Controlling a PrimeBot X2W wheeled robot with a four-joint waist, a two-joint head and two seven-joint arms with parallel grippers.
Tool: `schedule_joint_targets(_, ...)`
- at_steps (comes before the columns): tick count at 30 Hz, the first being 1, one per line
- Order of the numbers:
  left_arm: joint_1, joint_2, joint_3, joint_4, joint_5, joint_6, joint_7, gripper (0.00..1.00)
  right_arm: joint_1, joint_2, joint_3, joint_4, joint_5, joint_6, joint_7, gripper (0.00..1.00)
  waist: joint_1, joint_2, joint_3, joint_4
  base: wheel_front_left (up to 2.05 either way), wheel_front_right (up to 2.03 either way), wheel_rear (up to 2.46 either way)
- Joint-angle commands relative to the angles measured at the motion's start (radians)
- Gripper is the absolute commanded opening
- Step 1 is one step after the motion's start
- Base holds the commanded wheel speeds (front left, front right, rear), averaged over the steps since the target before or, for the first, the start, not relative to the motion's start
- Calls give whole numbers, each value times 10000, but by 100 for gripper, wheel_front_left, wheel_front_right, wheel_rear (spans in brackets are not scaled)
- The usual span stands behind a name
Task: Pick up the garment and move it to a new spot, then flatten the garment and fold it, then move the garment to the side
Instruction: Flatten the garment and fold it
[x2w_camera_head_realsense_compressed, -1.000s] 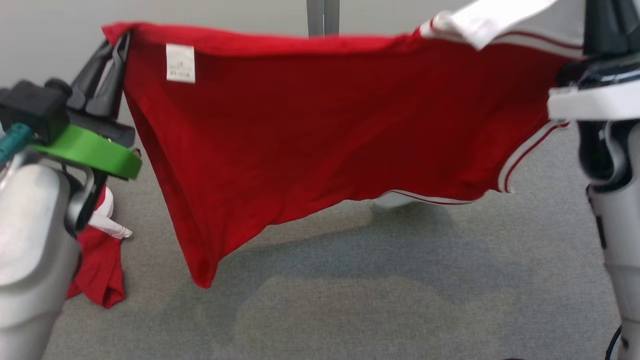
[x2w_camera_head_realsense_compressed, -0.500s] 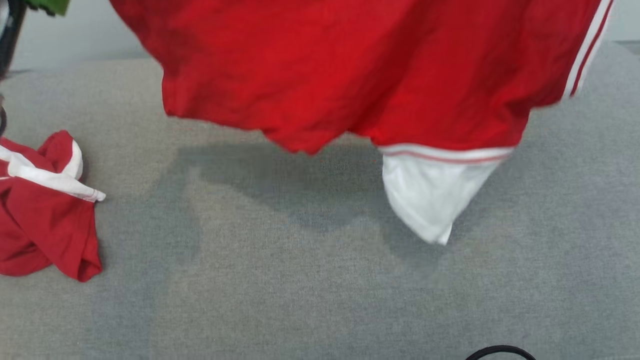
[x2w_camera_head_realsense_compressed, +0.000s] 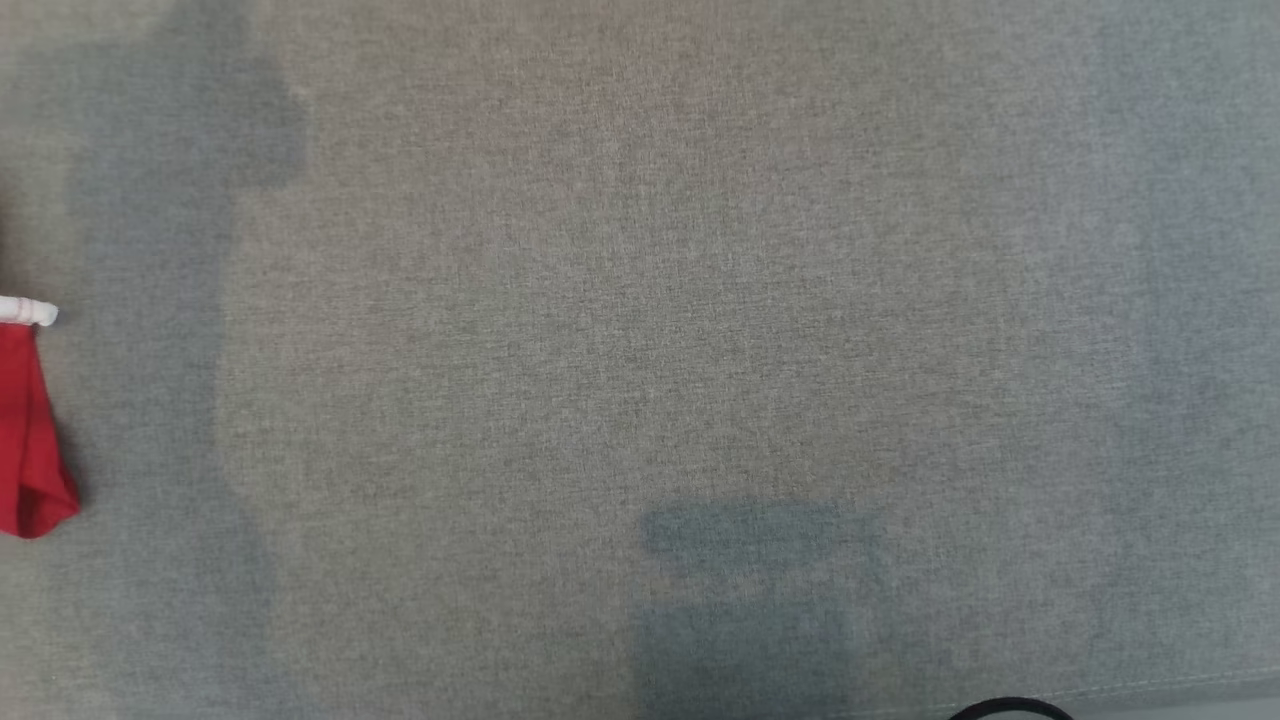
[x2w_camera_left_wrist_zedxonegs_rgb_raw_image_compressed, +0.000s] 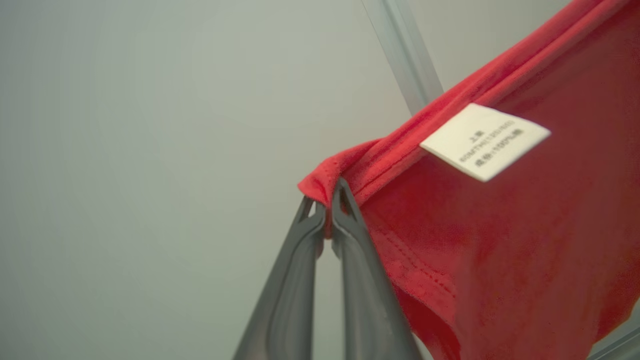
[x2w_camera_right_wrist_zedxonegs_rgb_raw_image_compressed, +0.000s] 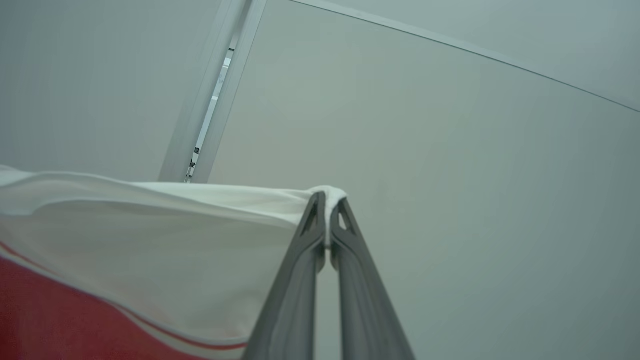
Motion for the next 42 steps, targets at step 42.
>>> schedule_joint_targets(42,15774,-3747,4806,-1751,-72,-262,10,0,17005,517,2042,-2370,5929,-31,-41,0,-2,0,-5360,-483,0,0,0)
